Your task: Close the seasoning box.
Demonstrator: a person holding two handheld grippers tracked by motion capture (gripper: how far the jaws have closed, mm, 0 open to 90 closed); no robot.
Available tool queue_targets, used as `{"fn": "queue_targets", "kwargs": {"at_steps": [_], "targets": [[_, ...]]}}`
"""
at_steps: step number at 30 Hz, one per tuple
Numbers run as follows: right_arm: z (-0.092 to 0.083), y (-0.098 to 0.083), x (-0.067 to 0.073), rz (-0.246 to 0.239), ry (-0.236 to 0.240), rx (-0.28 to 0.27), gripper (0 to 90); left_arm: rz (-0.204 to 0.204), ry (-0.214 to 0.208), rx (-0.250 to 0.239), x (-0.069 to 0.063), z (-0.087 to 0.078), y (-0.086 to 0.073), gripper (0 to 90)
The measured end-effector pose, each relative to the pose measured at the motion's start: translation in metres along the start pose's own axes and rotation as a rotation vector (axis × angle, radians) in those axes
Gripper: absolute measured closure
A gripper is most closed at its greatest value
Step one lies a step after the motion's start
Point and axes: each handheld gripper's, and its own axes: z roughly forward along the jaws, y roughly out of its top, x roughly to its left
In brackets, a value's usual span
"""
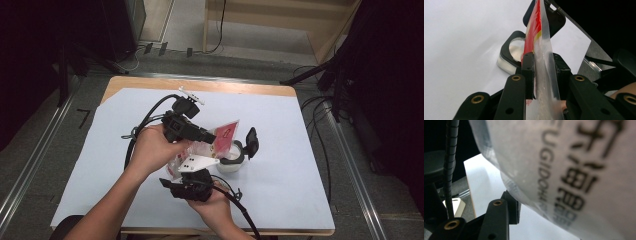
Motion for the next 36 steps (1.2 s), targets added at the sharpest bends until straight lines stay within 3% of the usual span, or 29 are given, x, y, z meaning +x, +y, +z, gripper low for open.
{"fn": "queue_targets", "kwargs": {"at_steps": [5,16,27,36], "targets": [[0.002,-0.003,0.001,-0.005,-0.002,0.006,58.3,-0.006,-0.012,0.035,0.002,0.004,0.000,76.1],[0.006,-0.009,0.003,-0.046,-0.006,0.033,58.3,-0.012,-0.018,0.057,0.004,0.005,-0.001,75.3],[0.013,-0.018,0.002,-0.070,0.005,0.071,58.8,-0.004,0.002,0.063,0.009,0.010,-0.002,77.6],[0.017,-0.025,0.001,-0.100,-0.001,0.097,59.2,-0.014,-0.009,0.069,0.014,0.017,-0.004,78.0]]}}
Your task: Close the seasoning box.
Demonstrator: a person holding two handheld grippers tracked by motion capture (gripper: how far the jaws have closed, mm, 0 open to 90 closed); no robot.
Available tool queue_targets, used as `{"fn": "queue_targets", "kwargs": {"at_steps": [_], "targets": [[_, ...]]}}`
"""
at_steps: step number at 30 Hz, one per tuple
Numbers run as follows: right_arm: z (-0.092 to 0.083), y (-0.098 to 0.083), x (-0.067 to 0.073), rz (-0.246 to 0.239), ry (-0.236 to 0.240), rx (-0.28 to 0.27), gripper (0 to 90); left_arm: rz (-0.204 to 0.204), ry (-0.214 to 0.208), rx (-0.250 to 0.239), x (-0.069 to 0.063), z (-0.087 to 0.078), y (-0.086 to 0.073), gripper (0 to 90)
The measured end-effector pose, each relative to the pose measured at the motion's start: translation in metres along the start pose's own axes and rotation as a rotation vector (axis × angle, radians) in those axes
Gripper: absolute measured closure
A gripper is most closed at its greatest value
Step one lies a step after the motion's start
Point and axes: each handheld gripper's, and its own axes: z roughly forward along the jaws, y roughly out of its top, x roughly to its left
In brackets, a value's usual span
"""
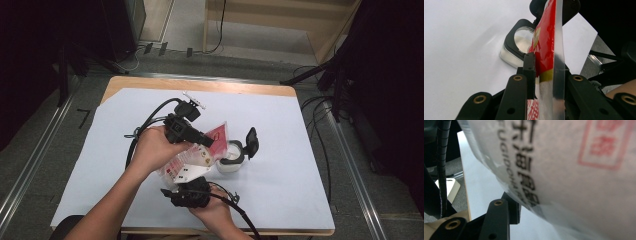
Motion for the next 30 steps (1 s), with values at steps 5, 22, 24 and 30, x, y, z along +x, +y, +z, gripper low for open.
{"fn": "queue_targets", "kwargs": {"at_steps": [5,22,24,30], "targets": [[0.002,-0.002,-0.001,-0.010,0.001,0.007,59.3,0.010,-0.004,0.003,0.002,0.002,0.000,78.2],[0.006,-0.005,0.000,0.004,0.012,0.037,59.4,0.038,-0.003,-0.025,0.005,0.004,-0.008,89.3],[0.006,-0.004,0.000,-0.002,0.013,0.036,59.4,0.040,-0.013,-0.033,0.006,0.002,-0.009,89.3],[0.003,-0.002,0.000,-0.011,-0.005,0.025,59.1,0.019,-0.066,-0.076,0.010,-0.008,-0.010,89.7]]}}
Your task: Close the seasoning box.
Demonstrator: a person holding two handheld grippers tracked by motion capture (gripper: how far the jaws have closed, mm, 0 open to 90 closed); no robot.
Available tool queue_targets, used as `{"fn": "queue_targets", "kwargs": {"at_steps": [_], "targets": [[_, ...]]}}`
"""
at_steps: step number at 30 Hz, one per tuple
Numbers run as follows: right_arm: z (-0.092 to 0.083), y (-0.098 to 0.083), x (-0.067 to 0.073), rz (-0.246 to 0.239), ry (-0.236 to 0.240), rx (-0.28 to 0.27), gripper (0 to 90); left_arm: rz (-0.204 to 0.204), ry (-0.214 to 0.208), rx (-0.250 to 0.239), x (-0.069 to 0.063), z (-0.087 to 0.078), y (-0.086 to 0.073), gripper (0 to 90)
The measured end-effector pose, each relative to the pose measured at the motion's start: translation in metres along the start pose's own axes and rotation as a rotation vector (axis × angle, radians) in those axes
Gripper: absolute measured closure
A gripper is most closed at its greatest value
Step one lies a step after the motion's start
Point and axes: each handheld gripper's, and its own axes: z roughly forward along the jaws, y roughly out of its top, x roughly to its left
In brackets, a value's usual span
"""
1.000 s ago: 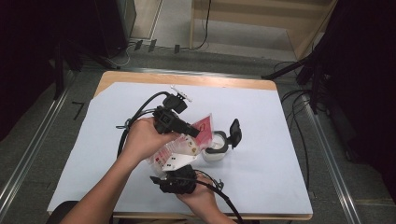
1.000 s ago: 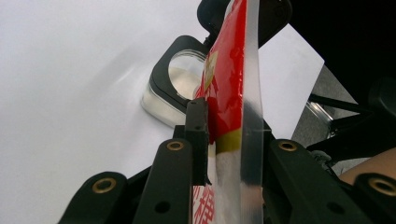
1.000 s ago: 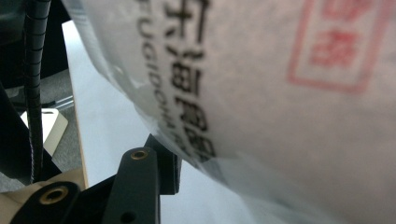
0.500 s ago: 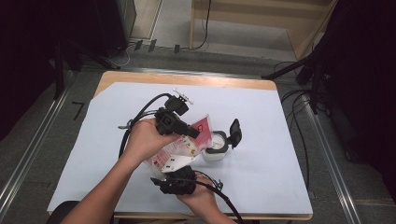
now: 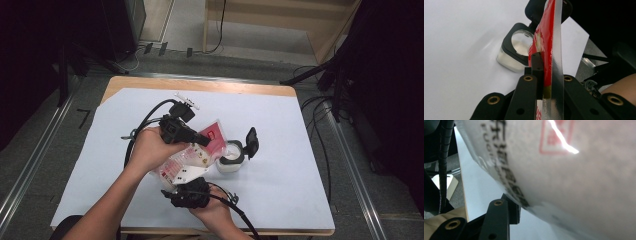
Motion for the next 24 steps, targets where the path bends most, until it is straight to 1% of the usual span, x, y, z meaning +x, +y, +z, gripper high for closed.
{"fn": "queue_targets", "kwargs": {"at_steps": [1,3,5,9,11,12,13,15,16,18,19,23,24], "targets": [[-0.001,0.000,0.000,-0.004,0.000,-0.002,59.0,0.000,-0.011,-0.016,0.002,-0.003,0.000,89.8],[-0.002,0.002,-0.001,-0.005,-0.011,-0.011,59.1,0.009,-0.019,-0.031,0.003,-0.008,0.000,90.0],[-0.004,0.003,-0.002,-0.003,-0.019,-0.017,59.0,0.004,-0.026,-0.054,0.003,-0.011,-0.001,90.0],[-0.007,0.004,-0.005,0.003,-0.033,-0.023,59.0,0.010,-0.044,-0.078,0.004,-0.018,-0.001,90.0],[-0.008,0.005,-0.007,0.000,-0.045,-0.026,59.0,0.006,-0.055,-0.093,0.005,-0.021,-0.001,90.0],[-0.009,0.005,-0.008,0.003,-0.045,-0.027,59.1,0.005,-0.064,-0.107,0.006,-0.023,-0.002,90.0],[-0.010,0.005,-0.010,0.003,-0.048,-0.034,59.1,0.002,-0.069,-0.111,0.008,-0.027,-0.002,90.0],[-0.012,0.006,-0.012,0.008,-0.056,-0.035,59.0,-0.009,-0.074,-0.126,0.009,-0.031,-0.003,90.0],[-0.013,0.006,-0.013,0.011,-0.057,-0.038,59.0,-0.005,-0.080,-0.137,0.009,-0.033,-0.003,90.0],[-0.014,0.007,-0.016,0.008,-0.068,-0.043,58.9,-0.004,-0.074,-0.151,0.009,-0.038,-0.004,90.0],[-0.016,0.008,-0.018,0.008,-0.071,-0.047,58.8,-0.001,-0.079,-0.161,0.009,-0.040,-0.004,90.0],[-0.020,0.008,-0.026,0.021,-0.089,-0.058,58.1,0.000,-0.077,-0.176,0.010,-0.047,-0.005,90.0],[-0.021,0.008,-0.027,0.026,-0.096,-0.059,58.0,0.007,-0.076,-0.176,0.011,-0.048,-0.006,90.0]]}}
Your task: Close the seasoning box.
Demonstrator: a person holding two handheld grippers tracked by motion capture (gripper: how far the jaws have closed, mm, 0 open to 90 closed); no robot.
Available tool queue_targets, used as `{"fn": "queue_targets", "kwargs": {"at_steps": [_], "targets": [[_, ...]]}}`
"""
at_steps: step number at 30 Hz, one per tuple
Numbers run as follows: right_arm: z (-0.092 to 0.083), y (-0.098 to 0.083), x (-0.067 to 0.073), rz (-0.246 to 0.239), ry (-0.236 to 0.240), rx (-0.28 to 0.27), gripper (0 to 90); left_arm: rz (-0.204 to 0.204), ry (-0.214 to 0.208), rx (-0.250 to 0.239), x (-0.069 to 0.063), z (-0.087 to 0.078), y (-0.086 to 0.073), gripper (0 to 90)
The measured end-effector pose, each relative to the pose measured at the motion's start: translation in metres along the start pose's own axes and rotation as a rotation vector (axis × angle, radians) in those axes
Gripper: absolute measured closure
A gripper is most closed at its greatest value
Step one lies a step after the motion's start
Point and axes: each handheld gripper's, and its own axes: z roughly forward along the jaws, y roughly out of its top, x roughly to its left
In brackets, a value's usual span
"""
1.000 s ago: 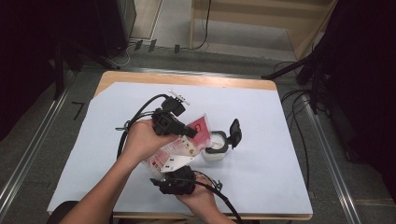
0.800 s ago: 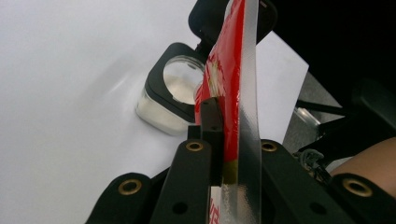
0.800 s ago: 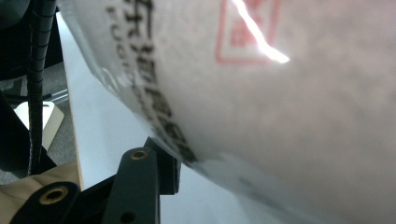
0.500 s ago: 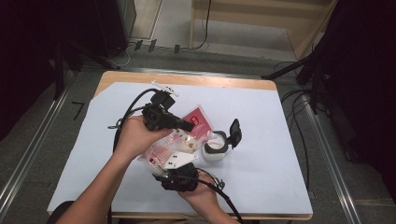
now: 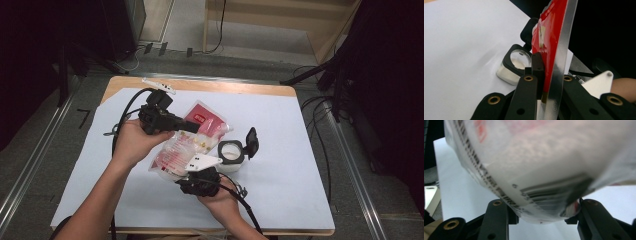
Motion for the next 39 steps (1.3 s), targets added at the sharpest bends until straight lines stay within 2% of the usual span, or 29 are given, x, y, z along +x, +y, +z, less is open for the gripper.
{"fn": "queue_targets", "kwargs": {"at_steps": [4,6,8,13,16,19,22,24,26,30,35,39], "targets": [[-0.003,0.000,-0.006,0.011,-0.014,-0.017,58.0,-0.001,0.011,-0.018,0.004,-0.011,-0.001,90.0],[-0.005,0.001,-0.009,0.022,-0.023,-0.024,57.6,-0.008,-0.007,-0.031,0.006,-0.016,-0.002,90.0],[-0.007,0.001,-0.012,0.025,-0.032,-0.029,57.6,-0.009,-0.004,-0.040,0.006,-0.020,-0.003,90.0],[-0.009,-0.001,-0.022,0.083,-0.039,-0.024,57.3,0.007,-0.002,-0.041,0.007,-0.025,-0.004,90.0],[-0.010,-0.002,-0.027,0.122,-0.042,-0.026,57.3,0.001,-0.010,-0.043,0.007,-0.028,-0.005,90.0],[-0.012,-0.001,-0.031,0.141,-0.059,-0.023,57.8,0.012,0.004,-0.039,0.004,-0.031,-0.005,90.0],[-0.013,0.000,-0.032,0.130,-0.057,-0.028,57.8,0.012,-0.005,-0.047,0.003,-0.032,-0.005,90.0],[-0.012,0.001,-0.030,0.110,-0.052,-0.014,57.5,0.018,0.003,-0.045,0.002,-0.032,-0.005,90.0],[-0.011,0.001,-0.030,0.115,-0.035,-0.004,57.3,0.021,0.012,-0.049,0.001,-0.031,-0.004,90.0],[-0.012,0.002,-0.031,0.121,-0.022,-0.014,57.1,0.006,-0.003,-0.062,0.001,-0.035,-0.004,90.0],[-0.010,-0.001,-0.034,0.128,-0.003,0.018,56.2,-0.013,0.017,-0.091,0.007,-0.043,-0.005,90.0],[-0.008,-0.003,-0.036,0.133,0.006,0.033,56.0,-0.024,0.072,-0.111,0.012,-0.050,-0.007,90.0]]}}
